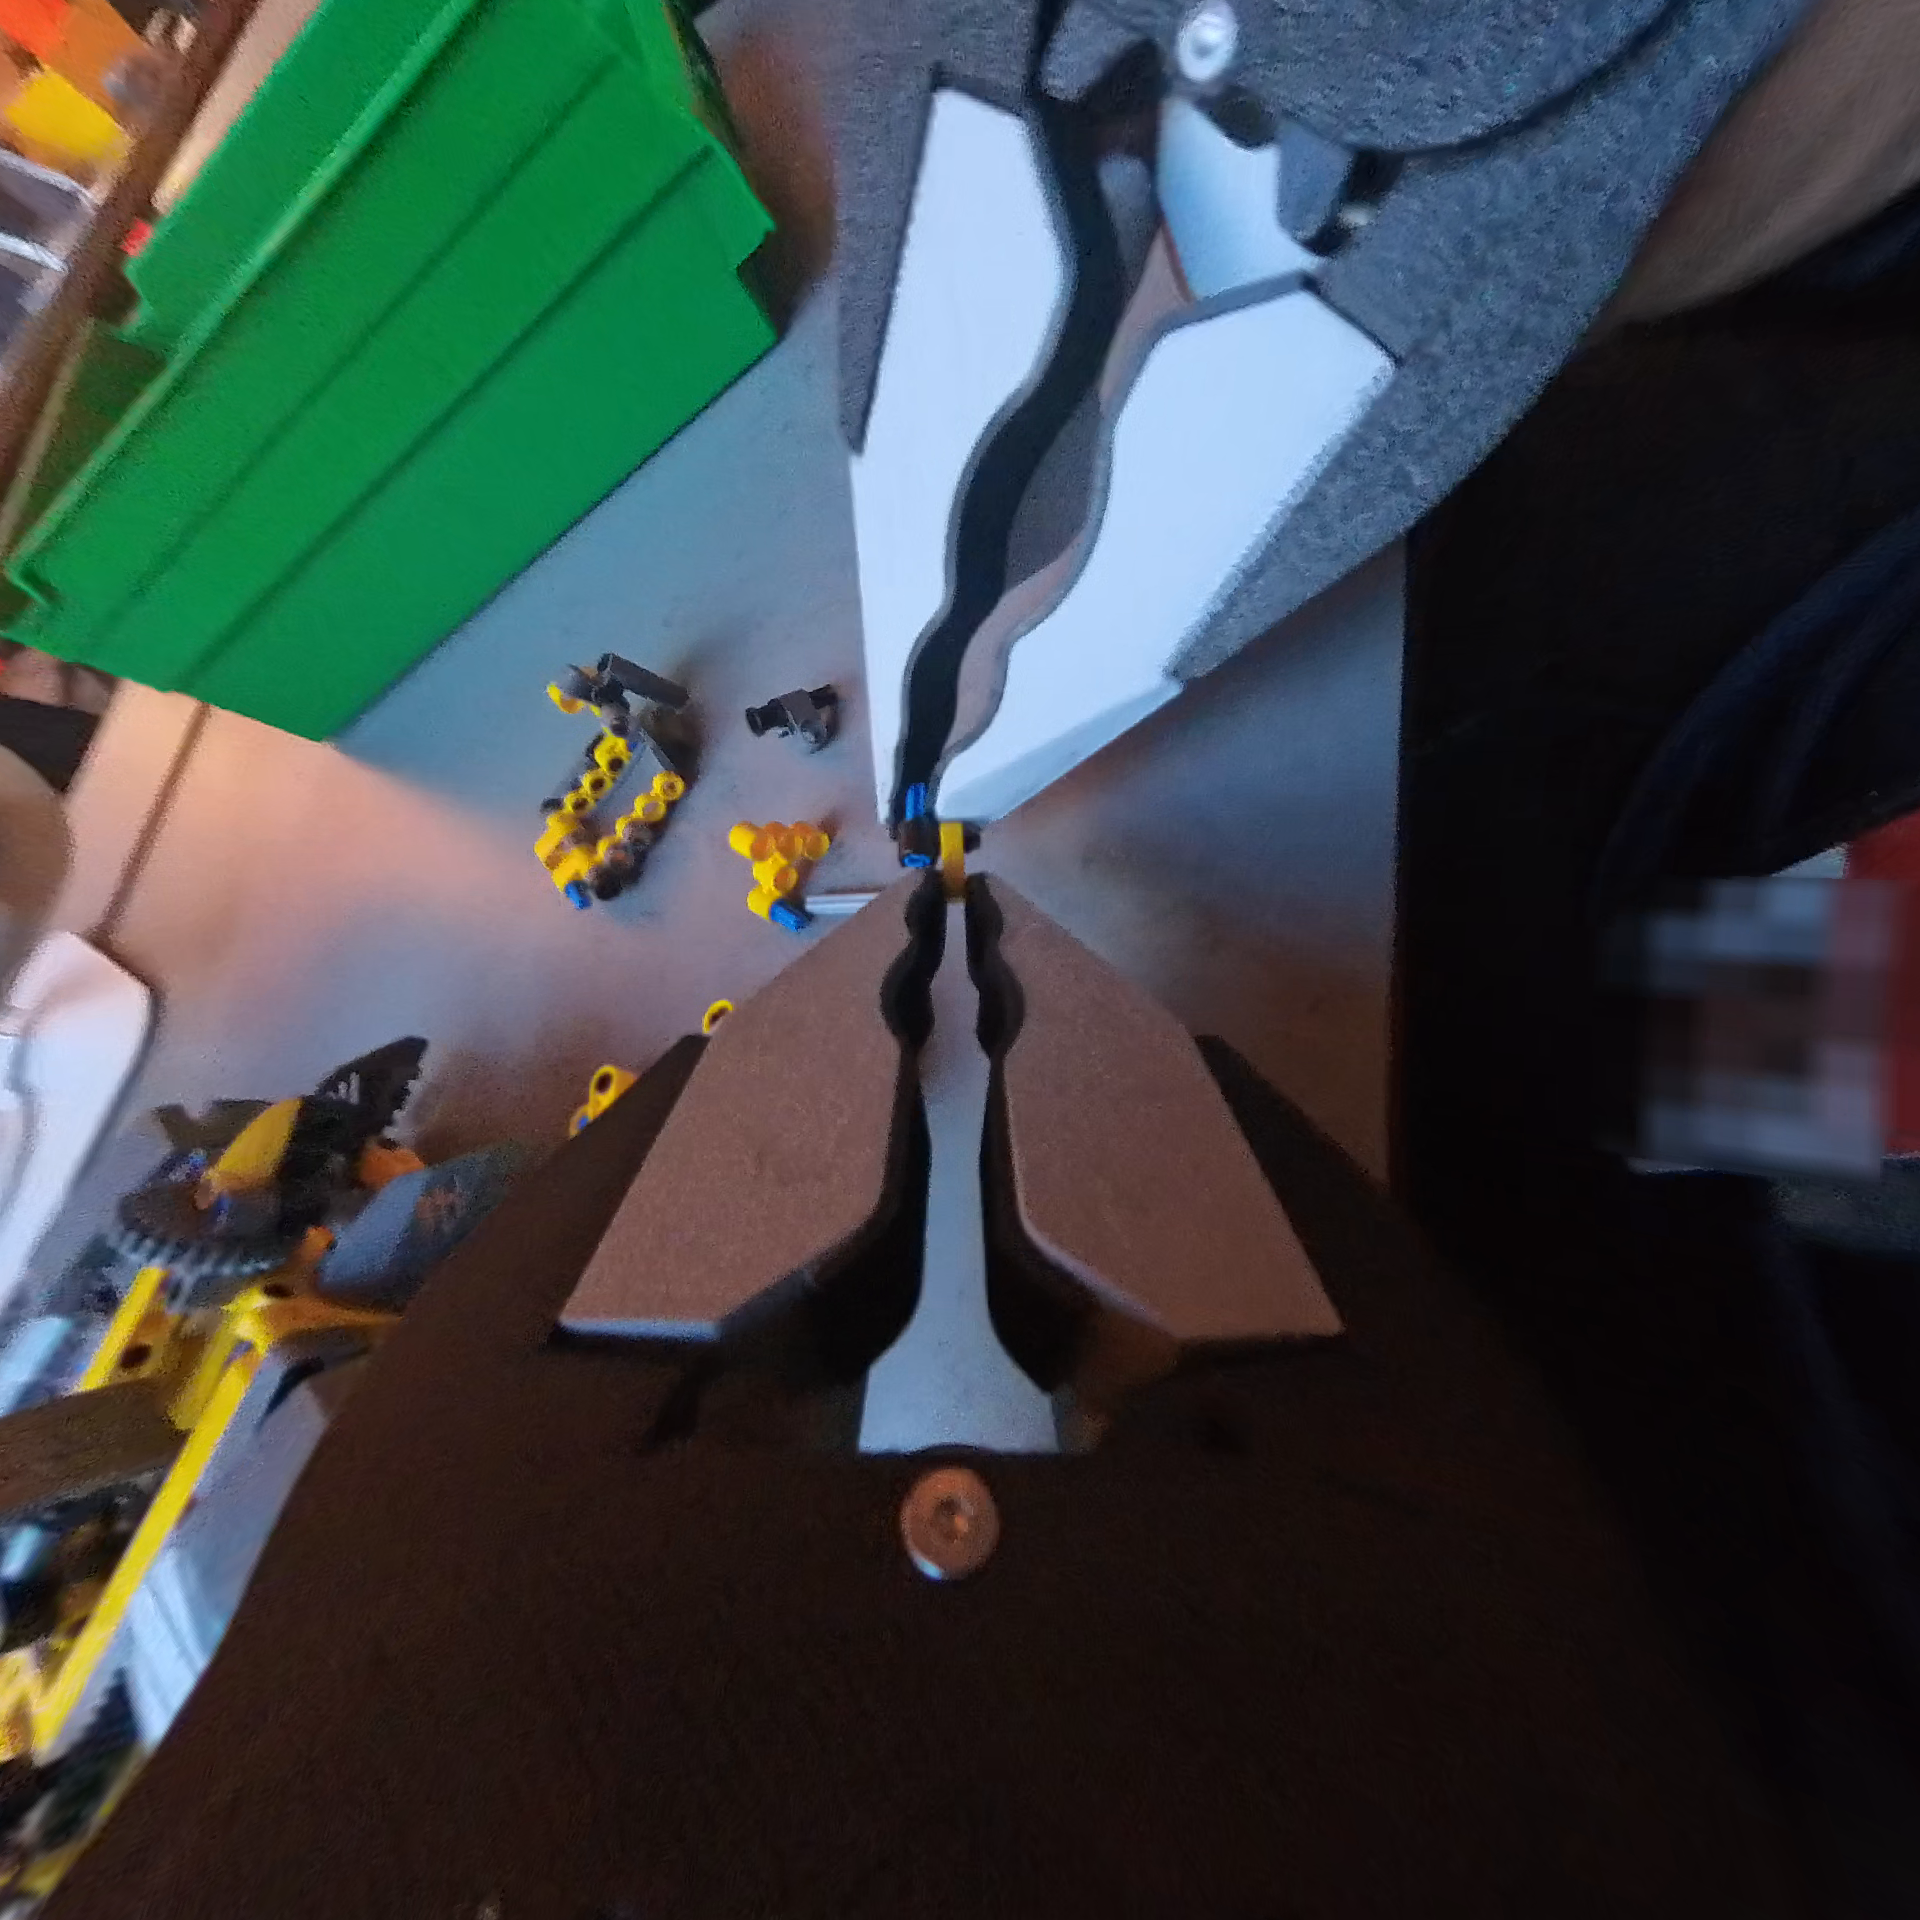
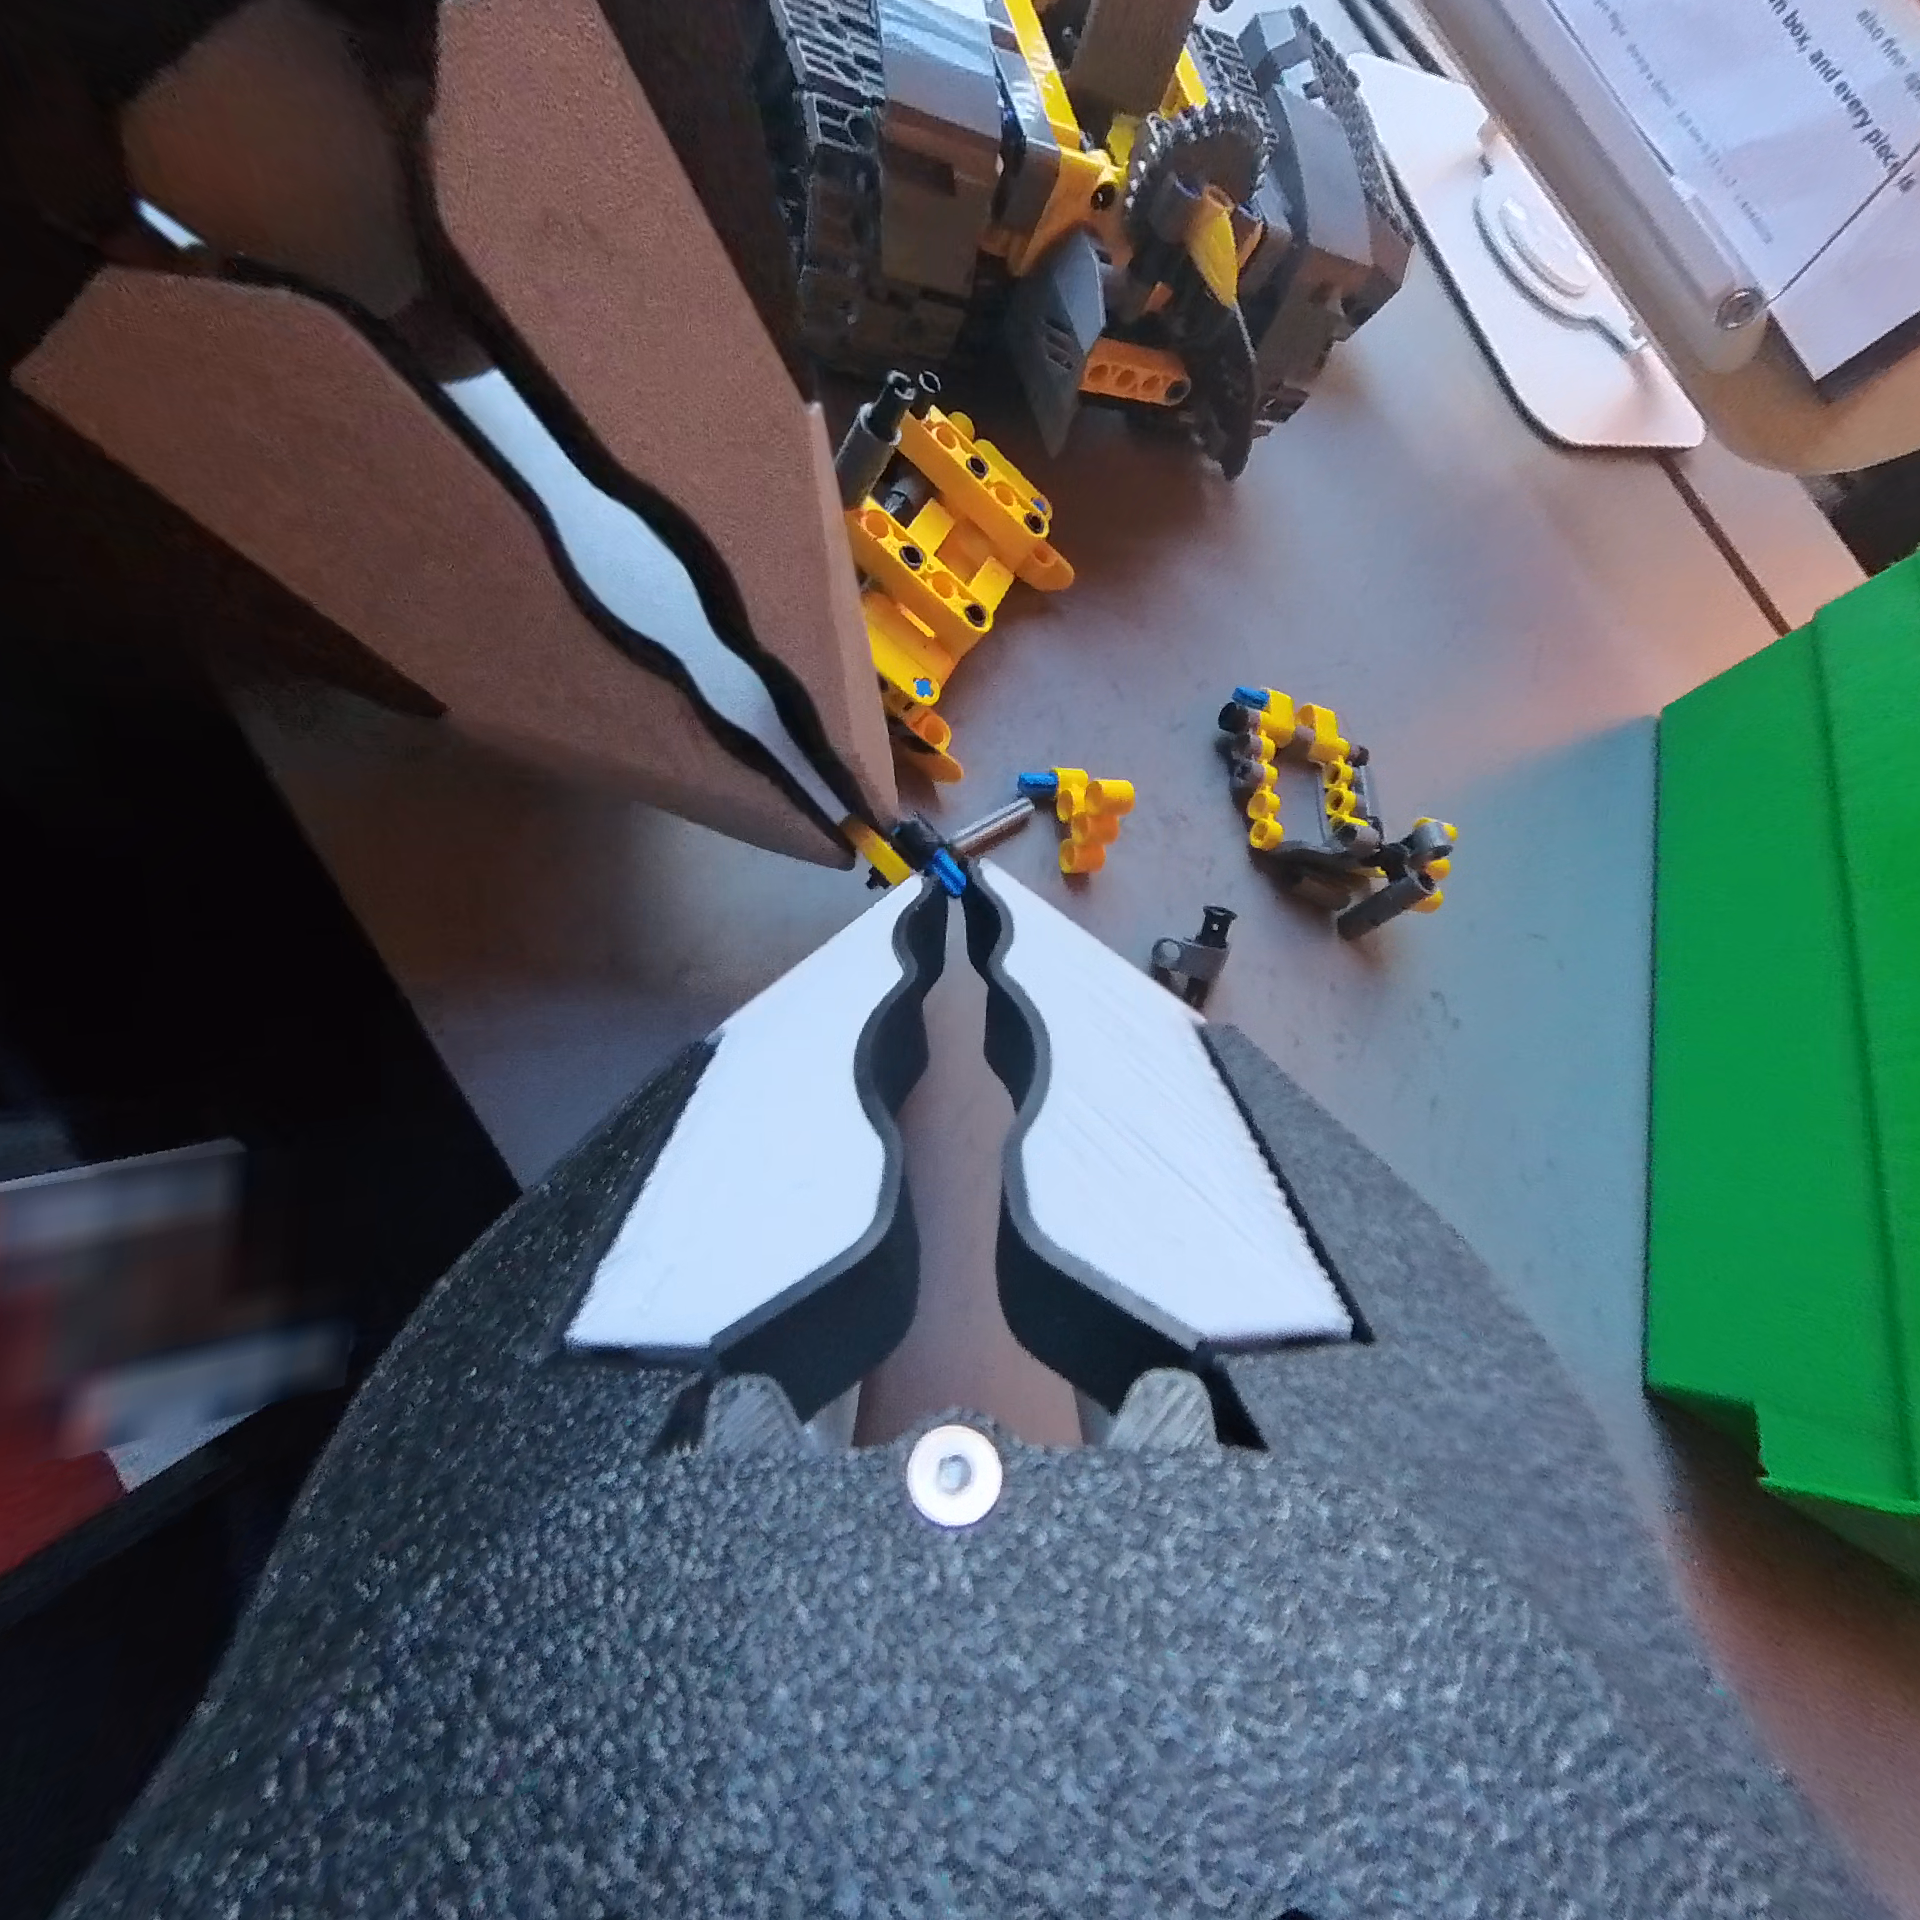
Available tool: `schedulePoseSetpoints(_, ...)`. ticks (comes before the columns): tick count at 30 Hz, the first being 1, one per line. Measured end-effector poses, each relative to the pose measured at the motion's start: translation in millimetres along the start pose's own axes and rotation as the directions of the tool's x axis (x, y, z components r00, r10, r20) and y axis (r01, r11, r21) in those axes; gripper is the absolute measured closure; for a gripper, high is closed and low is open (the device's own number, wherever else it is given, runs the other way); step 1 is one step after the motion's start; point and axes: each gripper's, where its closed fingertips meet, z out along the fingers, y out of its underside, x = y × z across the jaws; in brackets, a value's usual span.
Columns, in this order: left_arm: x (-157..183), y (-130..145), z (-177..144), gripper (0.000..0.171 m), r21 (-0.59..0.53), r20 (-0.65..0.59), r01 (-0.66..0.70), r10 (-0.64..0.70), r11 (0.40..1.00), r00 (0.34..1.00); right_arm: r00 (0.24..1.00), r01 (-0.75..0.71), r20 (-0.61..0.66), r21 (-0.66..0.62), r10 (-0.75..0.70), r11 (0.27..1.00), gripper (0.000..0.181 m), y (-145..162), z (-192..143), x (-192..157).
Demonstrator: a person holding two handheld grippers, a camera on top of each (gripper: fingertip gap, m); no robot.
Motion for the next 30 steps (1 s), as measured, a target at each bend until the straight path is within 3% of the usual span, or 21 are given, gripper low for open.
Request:
schedulePoseSetpoints(4,-3.6,-2.9,-3.3,0.170,0.029,-0.047,0.095,-0.094,0.995,0.994,0.998,-0.054,0.025,0.030,0.053,0.998,0.181,-5.4,-0.7,2.0)
schedulePoseSetpoints(9,-1.4,3.0,-3.0,0.169,-0.036,0.025,-0.083,0.084,0.996,0.996,0.999,-0.034,0.026,0.009,0.034,0.999,0.181,-3.6,2.1,-0.8)
schedulePoseSetpoints(15,-2.6,2.1,-8.5,0.170,-0.006,0.004,0.015,-0.015,1.000,1.000,0.999,-0.037,0.022,0.029,0.037,0.999,0.181,-9.3,2.6,-2.3)
schedulePoseSetpoints(23,-4.5,-0.1,-15.4,0.170,0.024,0.000,0.044,-0.044,0.999,0.999,0.997,-0.069,0.037,0.061,0.067,0.996,0.181,-16.3,2.0,-3.0)
schedulePoseSetpoints(26,-2.7,-0.2,-15.3,0.169,0.049,-0.066,0.150,-0.147,0.987,0.987,0.996,-0.066,0.058,0.056,0.063,0.996,0.181,-16.0,2.7,-4.7)
schedulePoseSetpoints(30,-4.3,-9.8,-20.1,0.169,0.083,-0.197,0.384,-0.362,0.920,0.911,0.975,-0.121,0.199,0.097,0.100,0.988,0.180,-18.0,-4.4,-7.6)
